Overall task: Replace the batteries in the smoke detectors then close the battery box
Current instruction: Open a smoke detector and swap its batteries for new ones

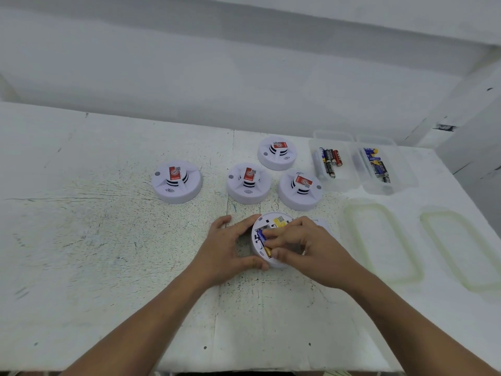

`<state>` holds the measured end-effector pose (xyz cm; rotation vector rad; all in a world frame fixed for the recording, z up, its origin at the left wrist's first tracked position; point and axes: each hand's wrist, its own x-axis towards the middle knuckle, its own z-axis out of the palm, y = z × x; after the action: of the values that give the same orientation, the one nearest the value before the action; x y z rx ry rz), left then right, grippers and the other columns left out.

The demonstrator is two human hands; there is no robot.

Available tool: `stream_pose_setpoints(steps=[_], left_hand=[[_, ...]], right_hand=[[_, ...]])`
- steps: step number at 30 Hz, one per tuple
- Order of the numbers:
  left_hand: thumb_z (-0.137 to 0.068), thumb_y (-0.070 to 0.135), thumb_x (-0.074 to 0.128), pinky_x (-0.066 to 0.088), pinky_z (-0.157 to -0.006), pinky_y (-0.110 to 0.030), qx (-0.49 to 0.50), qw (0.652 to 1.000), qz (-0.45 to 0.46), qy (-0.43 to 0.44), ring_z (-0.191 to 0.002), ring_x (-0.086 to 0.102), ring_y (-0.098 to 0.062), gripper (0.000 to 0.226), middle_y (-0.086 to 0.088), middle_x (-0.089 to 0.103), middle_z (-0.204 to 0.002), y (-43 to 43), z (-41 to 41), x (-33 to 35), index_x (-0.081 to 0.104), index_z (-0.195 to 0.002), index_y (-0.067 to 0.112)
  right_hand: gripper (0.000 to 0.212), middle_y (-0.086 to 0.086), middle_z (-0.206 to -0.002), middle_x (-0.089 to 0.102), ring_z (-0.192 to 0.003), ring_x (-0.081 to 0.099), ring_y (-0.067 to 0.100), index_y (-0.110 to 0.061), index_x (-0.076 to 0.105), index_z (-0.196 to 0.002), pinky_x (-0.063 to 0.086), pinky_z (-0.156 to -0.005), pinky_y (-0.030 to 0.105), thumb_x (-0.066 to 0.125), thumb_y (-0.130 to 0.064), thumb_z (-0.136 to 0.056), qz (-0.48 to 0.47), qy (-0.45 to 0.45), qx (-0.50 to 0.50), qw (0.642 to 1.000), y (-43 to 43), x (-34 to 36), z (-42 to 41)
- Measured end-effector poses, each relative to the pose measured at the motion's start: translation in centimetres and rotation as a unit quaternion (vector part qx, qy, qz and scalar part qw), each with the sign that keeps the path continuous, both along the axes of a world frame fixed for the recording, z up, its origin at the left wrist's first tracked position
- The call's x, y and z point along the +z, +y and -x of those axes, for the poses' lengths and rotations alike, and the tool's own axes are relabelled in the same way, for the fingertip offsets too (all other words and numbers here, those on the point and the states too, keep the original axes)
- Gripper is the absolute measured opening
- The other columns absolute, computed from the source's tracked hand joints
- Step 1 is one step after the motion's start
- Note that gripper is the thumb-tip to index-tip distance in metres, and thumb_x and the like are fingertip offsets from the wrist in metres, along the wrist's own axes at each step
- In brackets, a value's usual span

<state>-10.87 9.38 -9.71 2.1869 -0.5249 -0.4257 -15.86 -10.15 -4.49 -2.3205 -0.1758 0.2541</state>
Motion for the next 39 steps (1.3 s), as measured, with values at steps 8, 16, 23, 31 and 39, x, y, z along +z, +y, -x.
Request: stream_pose_setpoints(steps=[8, 16, 23, 31, 39], left_hand=[[-0.058, 0.047, 0.084, 0.024, -0.107, -0.032, 0.015, 1.000, 0.000, 0.025, -0.140, 0.010, -0.011, 0.093, 0.047, 0.033, -0.115, 0.0, 0.1, -0.2, 0.027, -0.130, 0.058], [-0.044, 0.064, 0.079, 0.023, -0.106, -0.030, 0.024, 1.000, 0.002, 0.019, -0.133, 0.012, -0.005, 0.094, 0.049, 0.036, -0.117, -0.4, 0.0, -0.3, 0.031, -0.125, 0.060], [-0.043, 0.055, 0.086, 0.025, -0.105, -0.032, 0.052, 0.998, 0.018, 0.028, -0.132, 0.016, -0.004, 0.091, 0.045, 0.047, -0.120, -0.6, 0.2, -0.5, 0.035, -0.118, 0.069], [-0.032, 0.073, 0.078, 0.023, -0.104, -0.030, 0.057, 0.998, 0.024, 0.029, -0.132, 0.017, -0.003, 0.094, 0.049, 0.049, -0.114, -0.7, 0.4, -0.1, 0.038, -0.117, 0.068], [-0.047, 0.048, 0.089, 0.023, -0.103, -0.029, 0.064, 0.997, 0.020, 0.038, -0.131, 0.016, -0.003, 0.089, 0.044, 0.051, -0.116, -0.7, 0.6, 0.4, 0.038, -0.118, 0.065]], right_hand=[[0.012, -0.002, -0.091, 0.073, -0.078, 0.065, 0.012, -0.024, 0.074, -0.096, 0.049, -0.061, 0.021, 0.064, -0.023, -0.089, -0.086, 0.000, -0.071, 0.994, -4.5, 4.7, -4.4], [0.017, 0.004, -0.082, 0.066, -0.074, 0.060, 0.025, -0.006, 0.070, -0.090, 0.045, -0.068, 0.027, 0.053, -0.008, -0.089, 0.131, -0.140, -0.320, 0.928, -15.7, 6.6, -10.9], [0.009, 0.010, -0.062, 0.050, -0.053, 0.045, 0.020, -0.001, 0.055, -0.079, 0.034, -0.047, 0.023, 0.050, 0.006, -0.077, 0.373, 0.085, -0.243, 0.891, -19.7, 2.6, -14.4], [0.007, 0.005, -0.067, 0.052, -0.055, 0.045, 0.015, -0.005, 0.055, -0.078, 0.032, -0.046, 0.024, 0.052, -0.006, -0.084, 0.362, 0.087, -0.250, 0.894, -20.8, 0.1, -15.1], [0.036, 0.008, -0.073, 0.049, -0.058, 0.047, 0.023, -0.010, 0.054, -0.101, 0.037, -0.046, 0.025, 0.050, 0.014, -0.073, 0.153, 0.068, -0.345, 0.924, -20.4, 2.3, -14.4]])
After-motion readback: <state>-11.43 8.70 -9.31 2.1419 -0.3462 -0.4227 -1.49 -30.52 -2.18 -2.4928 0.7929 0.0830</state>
